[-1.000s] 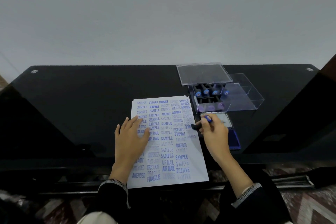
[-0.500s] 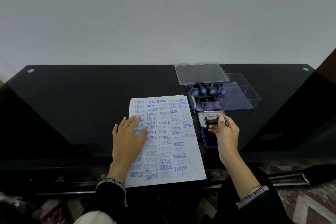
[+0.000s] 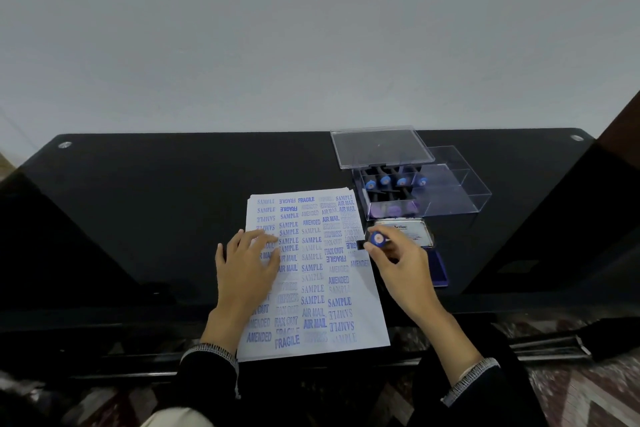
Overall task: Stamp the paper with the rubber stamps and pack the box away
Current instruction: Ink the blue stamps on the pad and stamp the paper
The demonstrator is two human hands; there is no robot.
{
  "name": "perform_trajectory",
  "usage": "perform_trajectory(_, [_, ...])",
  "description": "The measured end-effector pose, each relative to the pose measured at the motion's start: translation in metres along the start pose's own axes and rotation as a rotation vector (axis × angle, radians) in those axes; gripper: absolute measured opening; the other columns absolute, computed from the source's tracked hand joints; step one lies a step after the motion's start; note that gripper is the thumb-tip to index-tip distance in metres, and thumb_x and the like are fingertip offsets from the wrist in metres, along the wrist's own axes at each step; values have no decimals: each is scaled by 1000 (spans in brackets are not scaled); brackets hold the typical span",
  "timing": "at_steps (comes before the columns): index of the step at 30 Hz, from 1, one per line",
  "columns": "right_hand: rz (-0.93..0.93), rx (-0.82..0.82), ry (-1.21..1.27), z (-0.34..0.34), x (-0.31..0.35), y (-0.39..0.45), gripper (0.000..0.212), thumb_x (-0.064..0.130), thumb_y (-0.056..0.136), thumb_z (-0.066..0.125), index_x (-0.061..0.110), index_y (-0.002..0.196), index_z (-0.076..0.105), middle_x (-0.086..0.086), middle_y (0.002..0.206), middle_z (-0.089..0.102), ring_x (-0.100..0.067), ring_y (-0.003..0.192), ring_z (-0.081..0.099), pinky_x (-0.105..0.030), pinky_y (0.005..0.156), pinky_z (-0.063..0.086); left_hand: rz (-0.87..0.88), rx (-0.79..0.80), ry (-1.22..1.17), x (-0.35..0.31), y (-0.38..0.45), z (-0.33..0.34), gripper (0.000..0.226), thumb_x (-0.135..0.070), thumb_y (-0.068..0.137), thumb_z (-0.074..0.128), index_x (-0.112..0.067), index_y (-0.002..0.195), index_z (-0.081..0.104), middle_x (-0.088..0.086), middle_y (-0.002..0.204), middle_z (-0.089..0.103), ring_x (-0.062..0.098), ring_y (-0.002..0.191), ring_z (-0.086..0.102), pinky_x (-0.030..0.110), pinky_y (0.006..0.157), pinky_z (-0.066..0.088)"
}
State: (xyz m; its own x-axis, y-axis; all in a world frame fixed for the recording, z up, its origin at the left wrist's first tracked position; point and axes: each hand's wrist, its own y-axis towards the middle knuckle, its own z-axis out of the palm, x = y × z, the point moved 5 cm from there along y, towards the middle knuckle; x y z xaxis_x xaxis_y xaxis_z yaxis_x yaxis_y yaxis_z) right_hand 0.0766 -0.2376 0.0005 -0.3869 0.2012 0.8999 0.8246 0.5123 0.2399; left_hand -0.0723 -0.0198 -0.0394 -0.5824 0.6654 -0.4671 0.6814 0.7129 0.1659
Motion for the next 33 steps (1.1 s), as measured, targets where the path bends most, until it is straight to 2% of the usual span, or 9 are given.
perform_trajectory(3, [-5,-29,-5,-8,4,5,19,13,86,67,20,104,67,13,91,67,-6,86,64,-9,70,46,-33,40,82,-15,5,-2,24,-29,96,49,-31,118,58,-9,135,49,20,141,27,54,116,4])
perform_trajectory(5, [-5,-85,4,-21,8,15,20,15,87,66,18,107,67,7,90,68,-7,85,65,-8,69,46,-30,8,63,-33,10,-1,23,-19,94,52,-29,113,61,-9,127,54,17,132,38,53,117,9])
perform_trajectory(7, [-1,-154,18,-38,12,27,25,15,88,65,20,112,65,5,94,68,-5,88,65,-8,74,48,-4,-27,-24,-56,15,5,23,-16,93,53,-28,110,62,-9,121,59,15,121,49,50,116,21])
perform_trajectory(11, [-41,-293,39,-78,16,52,23,12,88,64,22,109,62,6,93,67,-3,86,65,-12,76,50,129,-55,-208,-103,26,25,20,-14,92,55,-19,108,66,-1,113,66,19,102,60,42,95,47])
perform_trajectory(18, [-12,-333,-97,-115,0,99,17,8,89,60,11,106,62,0,89,65,5,75,59,0,63,40,235,-35,-245,-132,38,54,22,-10,92,53,-17,108,65,-3,111,64,17,102,57,36,91,46])
perform_trajectory(22, [21,-290,-186,-119,-15,136,13,11,92,57,10,104,62,-1,89,63,-4,74,59,1,62,38,256,-41,-162,-125,35,67,20,-12,95,50,-20,107,64,-8,111,61,13,105,53,29,96,38])
perform_trajectory(24, [23,-272,-267,-119,-23,157,14,10,91,57,9,104,62,-5,95,62,-14,83,59,-3,66,37,258,-60,-163,-124,35,69,18,-11,94,51,-20,104,64,-9,108,61,11,103,53,29,95,39])
perform_trajectory(28, [105,-157,-473,-114,-41,193,17,8,86,58,8,102,63,-13,100,63,-24,89,59,-28,77,46,256,-82,-158,-125,36,72,16,-12,92,54,-21,102,62,-11,105,61,9,100,53,28,94,40])
perform_trajectory(33, [187,-15,-655,-106,-49,212,19,5,79,57,14,92,68,-17,100,66,-35,91,60,-36,80,50,248,-75,-124,-124,38,76,17,-13,92,54,-23,104,61,-11,107,60,6,102,52,25,96,38])
